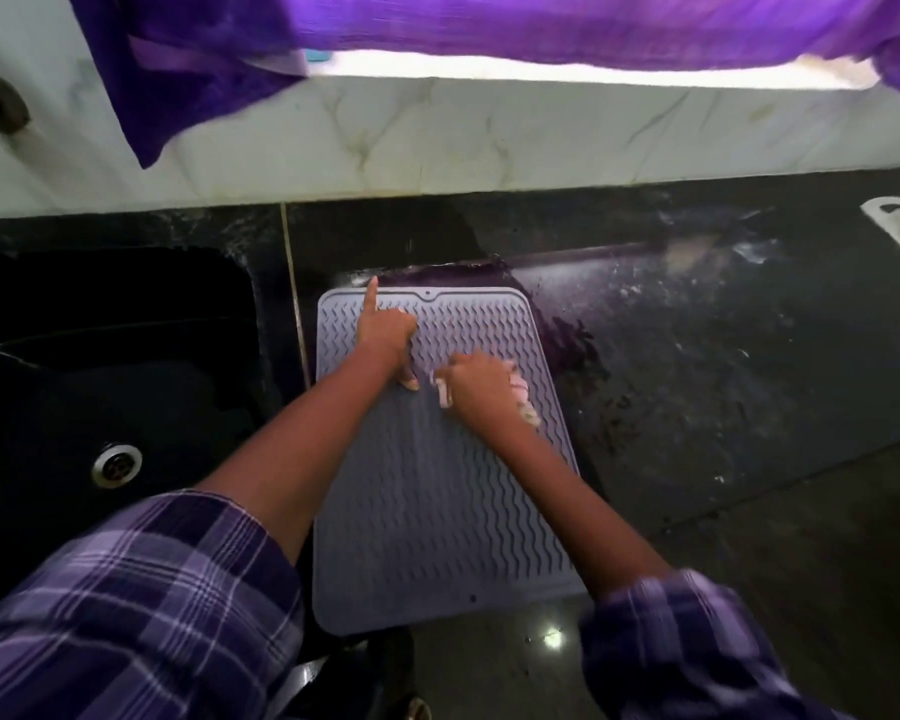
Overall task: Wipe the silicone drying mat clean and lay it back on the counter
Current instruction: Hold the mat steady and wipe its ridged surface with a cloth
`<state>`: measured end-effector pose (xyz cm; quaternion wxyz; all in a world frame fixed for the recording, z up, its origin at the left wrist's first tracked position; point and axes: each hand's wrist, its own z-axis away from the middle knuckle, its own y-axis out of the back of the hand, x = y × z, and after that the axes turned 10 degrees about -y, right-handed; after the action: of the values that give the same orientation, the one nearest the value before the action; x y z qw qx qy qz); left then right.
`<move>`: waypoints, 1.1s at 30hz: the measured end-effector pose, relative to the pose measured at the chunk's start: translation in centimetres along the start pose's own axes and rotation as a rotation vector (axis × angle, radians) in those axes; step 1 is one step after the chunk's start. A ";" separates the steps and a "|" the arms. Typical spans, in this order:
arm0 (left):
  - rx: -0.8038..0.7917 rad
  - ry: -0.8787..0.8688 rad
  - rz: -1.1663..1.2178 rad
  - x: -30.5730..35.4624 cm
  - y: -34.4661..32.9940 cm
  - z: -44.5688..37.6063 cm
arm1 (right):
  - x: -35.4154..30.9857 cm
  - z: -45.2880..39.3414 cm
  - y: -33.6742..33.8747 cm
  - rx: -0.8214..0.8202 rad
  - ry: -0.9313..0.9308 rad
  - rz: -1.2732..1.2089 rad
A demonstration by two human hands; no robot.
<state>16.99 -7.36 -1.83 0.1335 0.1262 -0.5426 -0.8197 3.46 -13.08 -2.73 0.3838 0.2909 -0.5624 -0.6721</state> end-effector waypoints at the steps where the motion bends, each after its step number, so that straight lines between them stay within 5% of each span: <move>1: 0.008 -0.002 0.001 0.0 -0.1 0.2 | 0.3 1.8 -0.3 -0.023 0.017 -0.008; 7: 0.080 0.030 -0.041 0.3 -0.5 2.4 | 2.4 6.5 1.5 -0.367 0.018 -0.205; 10: 0.149 0.007 -0.121 1.9 -0.9 4.0 | 3.1 4.2 3.9 -0.144 -0.099 -0.424; 13: 0.143 -0.016 0.022 3.7 -1.5 6.3 | 1.8 2.3 3.7 0.220 -0.086 -0.271; 18: -0.035 0.002 0.090 5.6 -3.1 9.9 | 0.0 4.4 -0.4 0.008 -0.009 -0.063; 24: 0.008 0.031 0.065 6.0 -3.6 10.5 | 1.0 8.4 0.2 -0.292 0.063 -0.075; 28: 0.006 0.027 0.107 5.7 -3.9 11.0 | -0.4 5.9 2.0 0.013 0.048 -0.051; 33: 0.030 0.024 0.141 5.5 -4.2 10.9 | -3.0 6.0 -0.7 0.053 0.054 0.218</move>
<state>7.66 1.61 -1.88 0.1955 0.0993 -0.5605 -0.7986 -0.03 -7.31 -2.37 0.4617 0.2561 -0.5977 -0.6033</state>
